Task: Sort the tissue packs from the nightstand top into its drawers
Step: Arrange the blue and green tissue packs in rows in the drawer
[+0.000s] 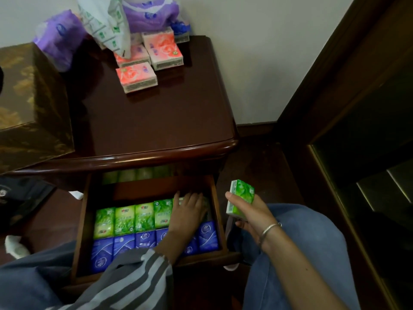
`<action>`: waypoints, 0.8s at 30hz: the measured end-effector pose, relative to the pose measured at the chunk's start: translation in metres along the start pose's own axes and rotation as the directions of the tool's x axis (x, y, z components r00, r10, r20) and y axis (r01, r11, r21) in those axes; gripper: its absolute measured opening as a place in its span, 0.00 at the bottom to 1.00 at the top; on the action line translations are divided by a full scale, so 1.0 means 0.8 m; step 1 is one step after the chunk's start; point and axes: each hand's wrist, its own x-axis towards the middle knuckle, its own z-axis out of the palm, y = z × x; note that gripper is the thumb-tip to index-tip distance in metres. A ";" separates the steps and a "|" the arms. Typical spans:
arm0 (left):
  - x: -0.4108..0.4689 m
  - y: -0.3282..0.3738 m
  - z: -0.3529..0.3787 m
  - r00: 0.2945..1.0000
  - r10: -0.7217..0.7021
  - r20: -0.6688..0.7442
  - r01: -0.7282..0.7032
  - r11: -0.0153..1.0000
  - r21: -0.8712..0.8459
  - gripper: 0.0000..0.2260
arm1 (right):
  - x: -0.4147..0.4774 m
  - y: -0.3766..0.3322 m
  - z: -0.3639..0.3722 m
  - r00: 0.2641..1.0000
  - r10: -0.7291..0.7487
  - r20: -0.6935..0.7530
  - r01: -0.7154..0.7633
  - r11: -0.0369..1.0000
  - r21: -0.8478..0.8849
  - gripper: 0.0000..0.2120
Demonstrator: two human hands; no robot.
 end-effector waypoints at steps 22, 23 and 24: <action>-0.039 -0.063 -0.003 1.000 -0.001 -0.016 -0.001 0.995 -0.101 0.27 | 0.027 0.036 0.068 0.975 -0.215 0.059 0.177 0.583 -0.793 0.19; -0.048 -0.073 -0.002 0.999 -0.044 -0.024 0.041 0.991 -0.128 0.27 | 0.034 0.040 0.079 0.965 -0.259 0.040 0.178 0.534 -0.827 0.20; -0.058 -0.083 -0.001 0.997 -0.073 -0.004 0.071 0.986 -0.149 0.28 | 0.041 0.045 0.090 0.953 -0.303 0.015 0.166 0.481 -0.861 0.21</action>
